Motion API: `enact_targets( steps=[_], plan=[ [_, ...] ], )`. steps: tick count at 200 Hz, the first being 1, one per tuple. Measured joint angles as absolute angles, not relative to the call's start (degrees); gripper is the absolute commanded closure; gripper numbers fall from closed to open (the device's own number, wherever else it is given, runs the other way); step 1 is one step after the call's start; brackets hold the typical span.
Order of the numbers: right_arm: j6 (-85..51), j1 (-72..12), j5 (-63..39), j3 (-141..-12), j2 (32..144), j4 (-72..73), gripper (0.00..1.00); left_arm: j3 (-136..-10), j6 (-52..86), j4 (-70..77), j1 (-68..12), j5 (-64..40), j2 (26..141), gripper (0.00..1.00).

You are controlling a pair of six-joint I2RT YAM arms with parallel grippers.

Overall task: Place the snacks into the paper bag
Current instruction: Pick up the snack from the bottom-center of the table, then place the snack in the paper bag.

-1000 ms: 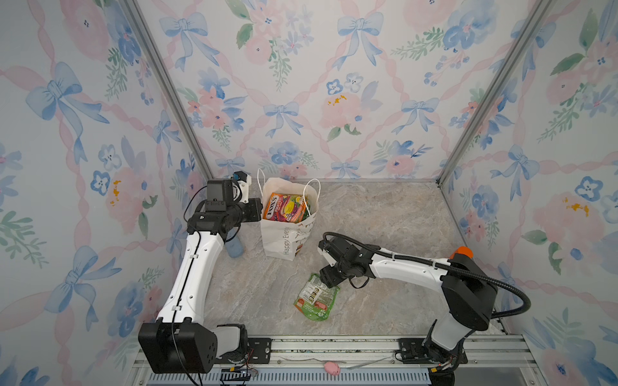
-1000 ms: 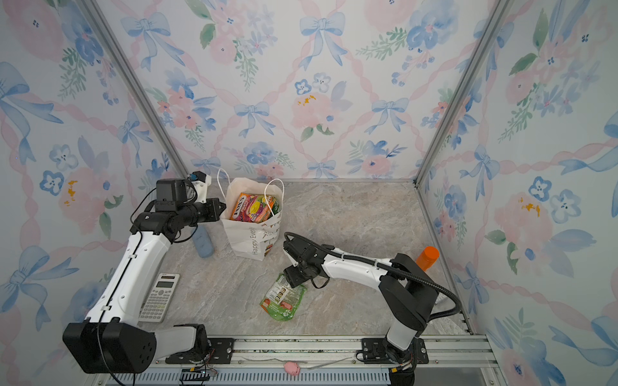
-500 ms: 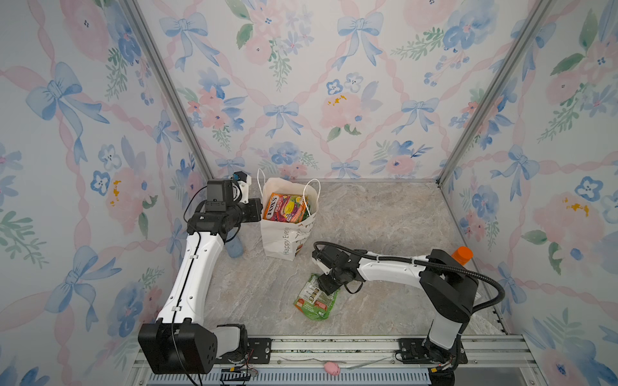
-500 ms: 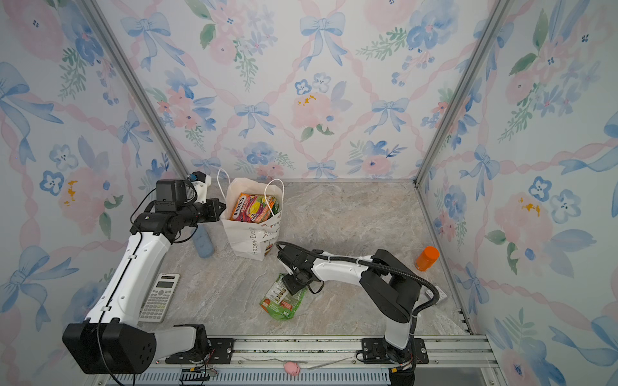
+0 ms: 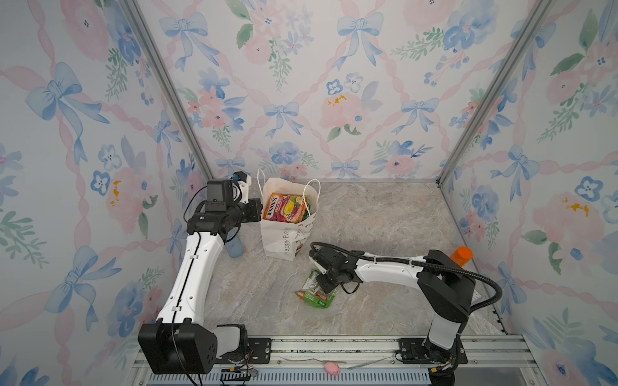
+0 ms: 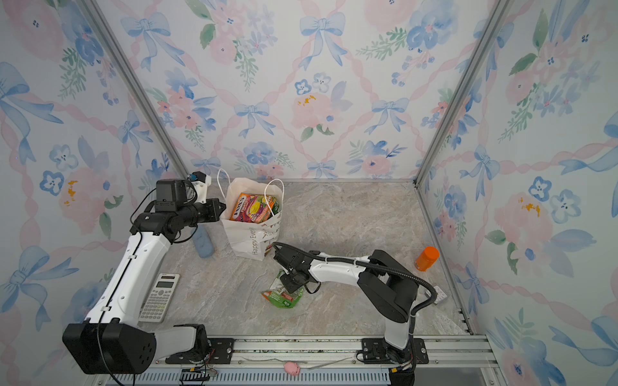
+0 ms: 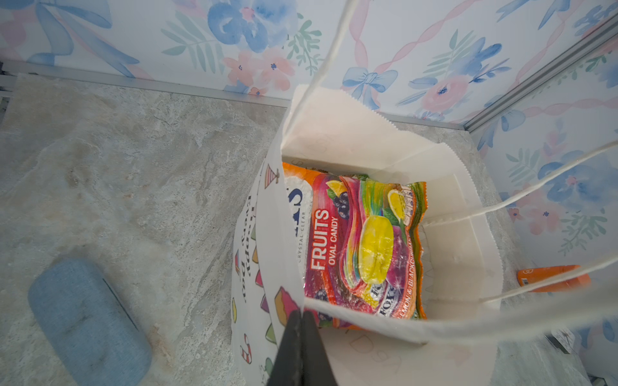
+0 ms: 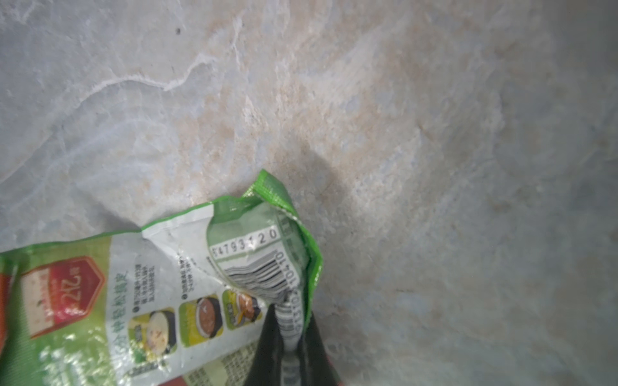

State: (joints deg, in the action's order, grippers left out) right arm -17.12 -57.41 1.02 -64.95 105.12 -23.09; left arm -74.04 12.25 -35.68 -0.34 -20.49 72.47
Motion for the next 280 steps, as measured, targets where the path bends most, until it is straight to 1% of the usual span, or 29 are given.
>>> enact_targets(
  steps=[31, 59, 115, 174, 214, 280],
  plan=[
    [-17.1, -57.45, 2.74, -65.82, 104.12, -26.0, 1.0, -74.04, 12.25, -35.68, -0.34, -20.49, 72.44, 1.0],
    [-16.58, -57.49, 4.82, -68.2, 99.94, -29.98, 1.0, -74.04, 12.25, -35.68, -0.34, -20.49, 72.44, 1.0],
    [-13.52, -57.63, 7.99, -79.22, 89.97, -35.09, 1.0, -74.04, 12.25, -35.68, -0.34, -20.49, 72.44, 1.0],
    [-7.84, -57.87, 9.08, -90.72, 88.47, -39.2, 1.0, -74.02, 12.25, -35.68, -0.34, -20.69, 72.44, 1.0],
    [-4.14, -57.8, 7.53, -101.86, 92.4, -39.66, 1.0, -74.02, 12.25, -35.68, -0.34, -20.69, 72.44, 1.0],
    [-1.06, -57.14, 1.43, -121.86, 107.39, -40.05, 1.0, -74.02, 12.25, -35.68, -0.34, -20.69, 72.44, 1.0]
  ],
)
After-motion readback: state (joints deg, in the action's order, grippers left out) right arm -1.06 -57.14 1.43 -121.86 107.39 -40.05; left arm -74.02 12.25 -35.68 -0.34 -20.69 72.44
